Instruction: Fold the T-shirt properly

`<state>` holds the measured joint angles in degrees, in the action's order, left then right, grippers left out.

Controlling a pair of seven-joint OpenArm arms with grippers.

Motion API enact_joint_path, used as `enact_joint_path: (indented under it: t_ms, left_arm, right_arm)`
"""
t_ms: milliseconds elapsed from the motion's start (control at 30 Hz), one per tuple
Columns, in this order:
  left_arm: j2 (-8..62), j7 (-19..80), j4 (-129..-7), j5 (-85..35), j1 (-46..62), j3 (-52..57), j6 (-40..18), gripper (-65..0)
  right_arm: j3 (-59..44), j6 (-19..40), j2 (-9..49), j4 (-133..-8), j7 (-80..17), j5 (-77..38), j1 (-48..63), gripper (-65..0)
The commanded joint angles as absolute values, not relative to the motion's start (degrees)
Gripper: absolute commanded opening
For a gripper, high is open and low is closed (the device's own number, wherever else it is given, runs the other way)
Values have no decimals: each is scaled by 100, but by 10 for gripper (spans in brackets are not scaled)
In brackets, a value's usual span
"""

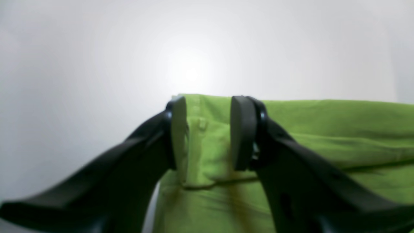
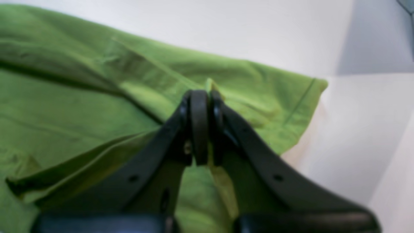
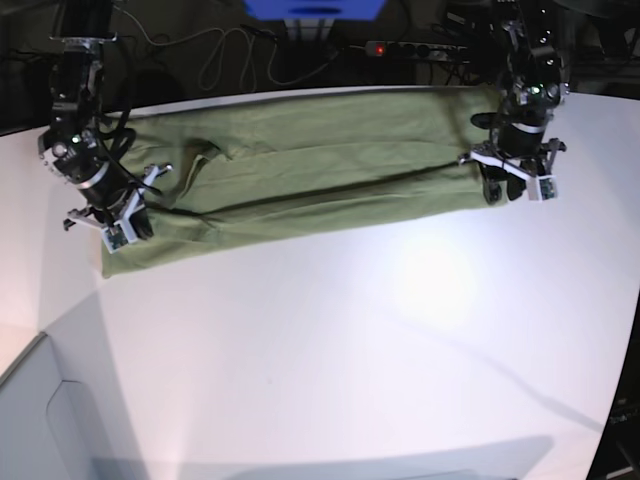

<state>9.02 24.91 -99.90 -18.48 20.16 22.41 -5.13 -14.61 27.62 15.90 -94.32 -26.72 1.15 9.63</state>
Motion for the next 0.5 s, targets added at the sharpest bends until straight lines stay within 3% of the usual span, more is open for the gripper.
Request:
enact_joint_path:
  t_ms: [0,300,467]
  left_arm:
    - [927,2352,-10114,-1877,2000,2273,-523,-428]
    - [840,2352,-10123,-1877,2009,2273,-523,-425]
    - [875,2352,-10123,-1877,2009,2273,-532,-286]
  right_arm:
    - [-1499,2844,1657,-9587,-2554,40,989,-648]
    - [-1499,2844,1684,-9596,-2554,57,1174,-646]
    - [-1499,2844,1815,-9543,-2554,66,1200,-537]
